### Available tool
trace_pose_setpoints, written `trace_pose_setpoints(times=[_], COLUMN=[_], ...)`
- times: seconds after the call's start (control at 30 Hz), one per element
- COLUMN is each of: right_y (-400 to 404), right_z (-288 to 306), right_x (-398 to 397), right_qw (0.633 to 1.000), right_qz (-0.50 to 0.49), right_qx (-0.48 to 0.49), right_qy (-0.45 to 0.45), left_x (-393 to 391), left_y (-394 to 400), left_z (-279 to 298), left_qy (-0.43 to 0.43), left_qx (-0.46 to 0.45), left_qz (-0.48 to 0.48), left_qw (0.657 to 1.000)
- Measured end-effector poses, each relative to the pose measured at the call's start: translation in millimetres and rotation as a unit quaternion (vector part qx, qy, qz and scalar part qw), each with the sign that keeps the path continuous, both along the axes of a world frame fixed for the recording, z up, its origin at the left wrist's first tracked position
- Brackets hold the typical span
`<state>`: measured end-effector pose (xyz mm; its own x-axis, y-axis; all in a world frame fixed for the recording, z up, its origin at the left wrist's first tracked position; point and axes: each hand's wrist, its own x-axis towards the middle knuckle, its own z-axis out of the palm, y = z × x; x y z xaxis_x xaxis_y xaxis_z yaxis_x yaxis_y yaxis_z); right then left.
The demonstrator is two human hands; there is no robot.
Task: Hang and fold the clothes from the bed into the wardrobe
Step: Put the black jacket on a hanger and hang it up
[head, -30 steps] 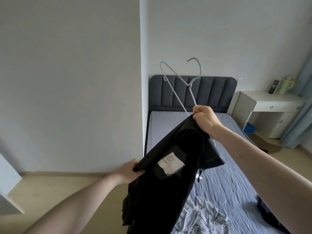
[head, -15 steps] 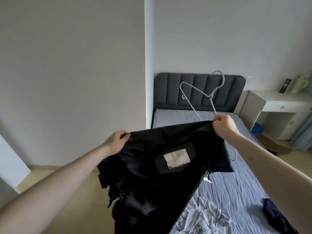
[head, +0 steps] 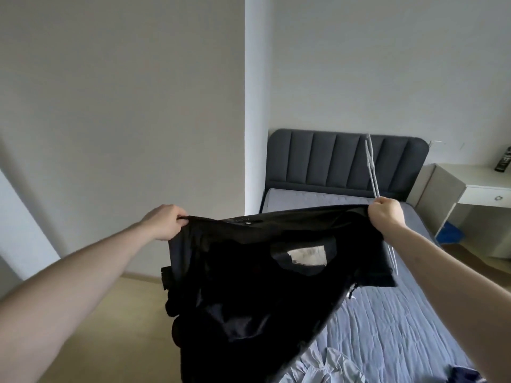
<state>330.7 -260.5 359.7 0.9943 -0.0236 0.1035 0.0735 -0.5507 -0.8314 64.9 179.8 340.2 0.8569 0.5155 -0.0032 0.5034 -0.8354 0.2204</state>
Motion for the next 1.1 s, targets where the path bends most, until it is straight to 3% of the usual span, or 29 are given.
trace_pose_setpoints(times=[0.13, 0.23, 0.33, 0.47, 0.57, 0.7, 0.87, 0.93, 1.0, 1.1], right_y=[-4, -5, 16, 58, 81, 88, 86, 82, 79, 77], right_z=[-6, -11, -13, 3, 22, 32, 14, 8, 2, 0], right_x=[7, 4, -16, -61, -79, -76, -74, -75, -74, -77], right_qw=[0.997, 0.994, 0.990, 0.952, 0.932, 0.929, 0.926, 0.927, 0.926, 0.923], right_qz=[0.047, 0.060, 0.133, 0.304, 0.353, 0.347, 0.302, 0.271, 0.257, 0.240], right_qx=[-0.052, -0.091, -0.054, 0.031, 0.080, 0.130, 0.223, 0.253, 0.268, 0.289], right_qy=[0.017, 0.012, 0.014, 0.015, -0.002, -0.013, 0.032, 0.052, 0.067, 0.079], left_x=[13, 33, 52, 76, 95, 111, 79, 45, 13, -15], left_y=[-9, -44, -87, -145, -176, -179, -169, -168, -176, -217], left_z=[5, 35, 76, 114, 127, 119, 56, 21, -21, -74], left_qy=[-0.143, -0.238, -0.272, -0.264, -0.254, -0.287, -0.336, -0.311, -0.230, 0.033], left_qx=[-0.074, -0.103, -0.047, 0.037, 0.064, 0.021, -0.136, -0.228, -0.333, -0.442], left_qz=[0.067, 0.057, -0.039, -0.197, -0.257, -0.209, -0.025, 0.030, 0.059, 0.043], left_qw=[0.985, 0.964, 0.960, 0.943, 0.930, 0.935, 0.932, 0.922, 0.912, 0.895])
